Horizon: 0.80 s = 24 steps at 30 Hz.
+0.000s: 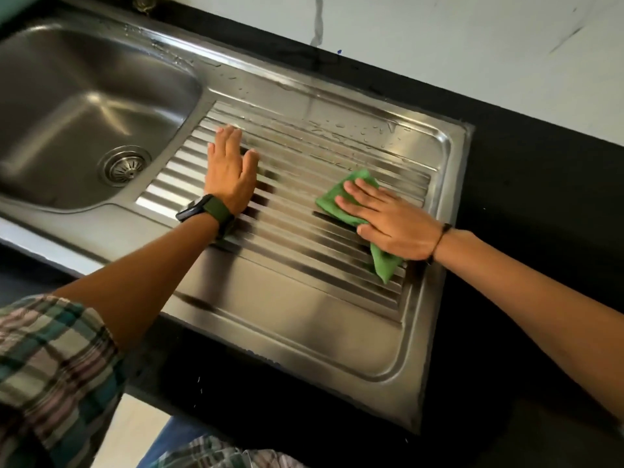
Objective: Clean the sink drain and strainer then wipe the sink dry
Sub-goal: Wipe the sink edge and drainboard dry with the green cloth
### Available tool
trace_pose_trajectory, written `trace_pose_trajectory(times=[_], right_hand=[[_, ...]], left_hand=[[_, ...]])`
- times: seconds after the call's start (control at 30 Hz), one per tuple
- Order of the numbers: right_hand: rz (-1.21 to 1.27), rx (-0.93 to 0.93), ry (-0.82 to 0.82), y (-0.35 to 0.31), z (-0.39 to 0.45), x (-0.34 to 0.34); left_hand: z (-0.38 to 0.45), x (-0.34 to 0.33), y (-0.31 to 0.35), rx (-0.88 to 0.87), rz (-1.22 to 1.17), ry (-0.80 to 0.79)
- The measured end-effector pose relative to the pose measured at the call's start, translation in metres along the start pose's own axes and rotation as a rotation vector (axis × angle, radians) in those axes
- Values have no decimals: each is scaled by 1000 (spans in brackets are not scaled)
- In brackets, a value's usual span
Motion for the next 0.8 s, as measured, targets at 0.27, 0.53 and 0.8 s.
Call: trace_pose_trajectory(times=[0.27, 0.53, 0.8], right_hand=[[35, -20, 60, -8, 24, -3], [-30, 97, 169, -55, 125, 10], [-184, 223, 128, -94, 208, 29]], left_hand=[[-2, 2, 1, 56, -194, 132], [-3, 3, 3, 93, -278, 176], [4, 7, -5, 107, -159, 238]])
Point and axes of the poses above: each hand's wrist, its own z-axis towards the middle knuckle, its own x-axis out of the back of the hand, y = z × x, the point moved 3 cm from there along z, towards the middle knuckle
